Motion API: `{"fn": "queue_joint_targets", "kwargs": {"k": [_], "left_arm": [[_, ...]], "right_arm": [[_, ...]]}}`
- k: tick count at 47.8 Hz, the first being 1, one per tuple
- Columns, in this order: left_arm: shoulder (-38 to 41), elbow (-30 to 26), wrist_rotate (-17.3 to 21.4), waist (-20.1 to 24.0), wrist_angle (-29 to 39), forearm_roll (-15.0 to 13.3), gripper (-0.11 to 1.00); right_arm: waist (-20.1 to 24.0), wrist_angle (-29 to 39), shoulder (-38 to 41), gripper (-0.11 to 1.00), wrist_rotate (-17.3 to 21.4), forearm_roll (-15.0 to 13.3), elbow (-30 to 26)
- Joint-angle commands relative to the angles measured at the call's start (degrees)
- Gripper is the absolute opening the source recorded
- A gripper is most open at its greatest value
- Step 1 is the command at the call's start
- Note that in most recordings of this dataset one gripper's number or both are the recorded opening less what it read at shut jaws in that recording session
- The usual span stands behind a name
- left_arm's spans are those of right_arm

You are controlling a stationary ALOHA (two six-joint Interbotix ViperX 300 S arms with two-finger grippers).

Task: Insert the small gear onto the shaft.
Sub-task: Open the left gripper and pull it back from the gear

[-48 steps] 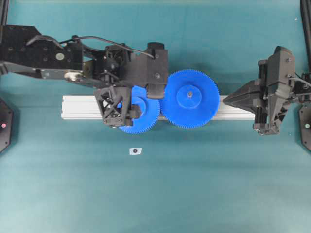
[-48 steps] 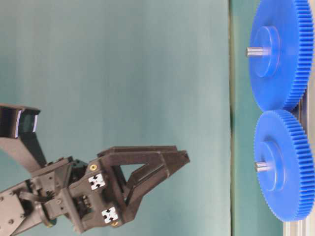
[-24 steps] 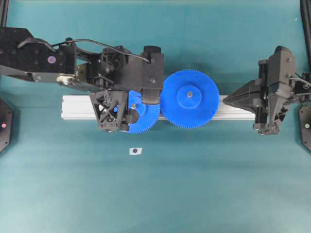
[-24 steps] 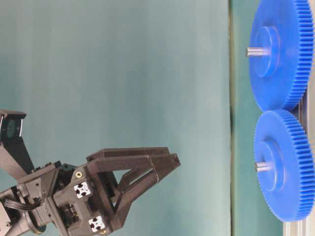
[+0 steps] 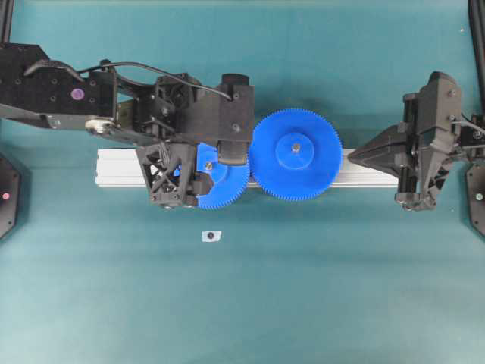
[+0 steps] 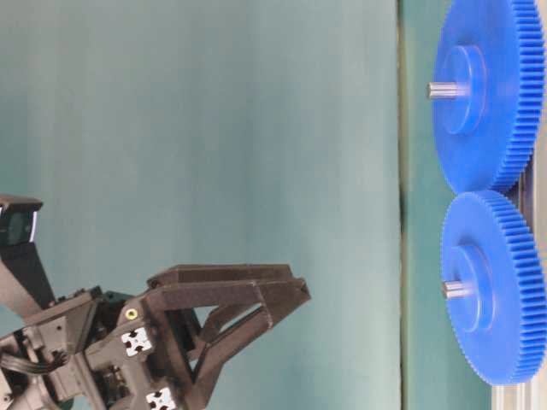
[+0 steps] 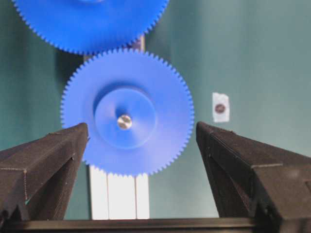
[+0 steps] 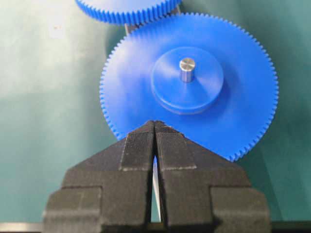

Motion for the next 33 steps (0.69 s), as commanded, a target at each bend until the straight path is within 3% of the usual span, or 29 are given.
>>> {"fn": "queue_joint_targets", "kwargs": {"k": [1, 33], "left_arm": [[-1.9, -0.6, 0.0, -0.2, -0.1, 0.2, 0.88], [-1.8, -0.4, 0.0, -0.2, 0.6, 0.2, 0.88]], "right_arm": [[-0.1, -0.4, -0.3, 0.04, 0.4, 0.1, -0.4], [-0.1, -0.3, -0.3, 0.04, 0.5, 0.1, -0.4]]}}
